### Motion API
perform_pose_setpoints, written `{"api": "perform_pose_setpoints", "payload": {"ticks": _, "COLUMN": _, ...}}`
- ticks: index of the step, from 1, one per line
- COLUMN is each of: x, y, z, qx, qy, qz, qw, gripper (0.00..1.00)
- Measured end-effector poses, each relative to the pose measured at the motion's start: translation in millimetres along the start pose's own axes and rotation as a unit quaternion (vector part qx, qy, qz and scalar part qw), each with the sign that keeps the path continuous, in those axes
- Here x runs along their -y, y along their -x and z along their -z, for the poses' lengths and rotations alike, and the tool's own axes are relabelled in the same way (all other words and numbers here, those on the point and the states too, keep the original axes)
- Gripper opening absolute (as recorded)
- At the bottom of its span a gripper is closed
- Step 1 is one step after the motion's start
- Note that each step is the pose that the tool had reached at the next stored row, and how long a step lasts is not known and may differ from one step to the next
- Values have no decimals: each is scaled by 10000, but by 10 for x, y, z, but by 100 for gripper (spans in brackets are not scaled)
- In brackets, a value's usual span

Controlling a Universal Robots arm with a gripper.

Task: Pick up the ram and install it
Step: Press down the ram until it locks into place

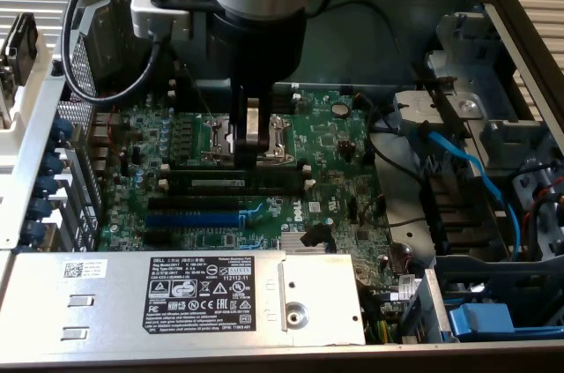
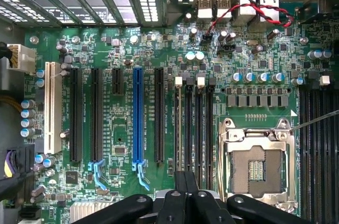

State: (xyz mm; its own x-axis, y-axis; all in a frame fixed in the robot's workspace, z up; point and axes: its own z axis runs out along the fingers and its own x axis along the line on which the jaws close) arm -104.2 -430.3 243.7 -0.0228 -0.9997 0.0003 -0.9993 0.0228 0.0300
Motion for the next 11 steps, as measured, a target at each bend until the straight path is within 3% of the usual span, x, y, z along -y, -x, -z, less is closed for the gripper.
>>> {"api": "perform_pose_setpoints", "payload": {"ticks": 11, "x": -4, "y": 3, "z": -32, "qx": 2, "qy": -22, "qz": 0, "qw": 10000, "gripper": 10}}
